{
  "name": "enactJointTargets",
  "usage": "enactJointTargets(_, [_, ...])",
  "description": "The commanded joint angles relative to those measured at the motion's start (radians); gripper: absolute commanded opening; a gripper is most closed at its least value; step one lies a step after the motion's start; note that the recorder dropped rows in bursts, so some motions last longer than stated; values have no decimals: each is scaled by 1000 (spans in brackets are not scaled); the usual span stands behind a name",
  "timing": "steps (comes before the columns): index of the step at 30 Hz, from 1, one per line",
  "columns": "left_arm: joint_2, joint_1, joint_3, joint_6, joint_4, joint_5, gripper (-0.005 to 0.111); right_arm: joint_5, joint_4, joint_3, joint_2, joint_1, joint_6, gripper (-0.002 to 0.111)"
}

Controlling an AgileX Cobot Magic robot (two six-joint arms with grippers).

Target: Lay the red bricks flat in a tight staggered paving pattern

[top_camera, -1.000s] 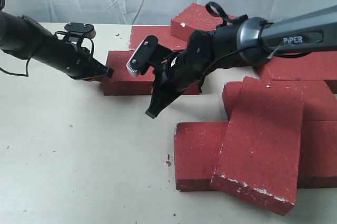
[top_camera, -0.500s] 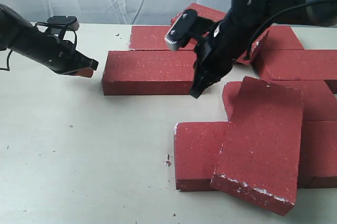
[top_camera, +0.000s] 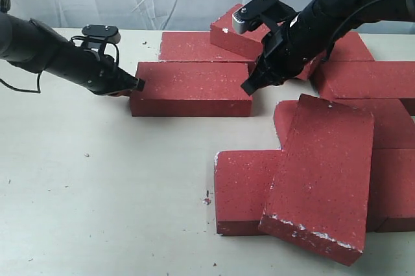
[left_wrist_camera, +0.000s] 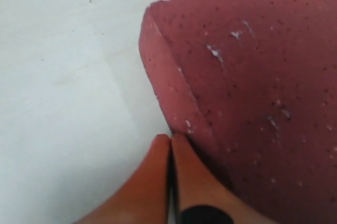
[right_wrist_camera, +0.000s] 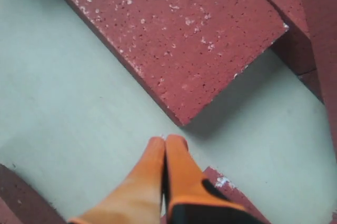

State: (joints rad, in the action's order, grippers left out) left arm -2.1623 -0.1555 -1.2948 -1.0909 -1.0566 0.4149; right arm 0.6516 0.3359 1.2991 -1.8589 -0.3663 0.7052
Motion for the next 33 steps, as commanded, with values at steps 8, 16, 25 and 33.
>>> enactJointTargets(8, [-13, -28, -28, -12, -32, 50, 0, 105, 69, 0, -60, -7, 149, -1])
enactJointTargets(16, [-13, -52, -31, -18, -28, 51, 0, -86, 51, 6, -154, -64, 159, -1])
enactJointTargets(25, [-13, -76, -31, -20, -28, 24, 0, -117, -110, 11, -158, -64, 23, -1])
enactJointTargets(33, [-13, -107, -33, -46, -39, -16, 0, -125, -128, 11, -158, -64, 13, -1])
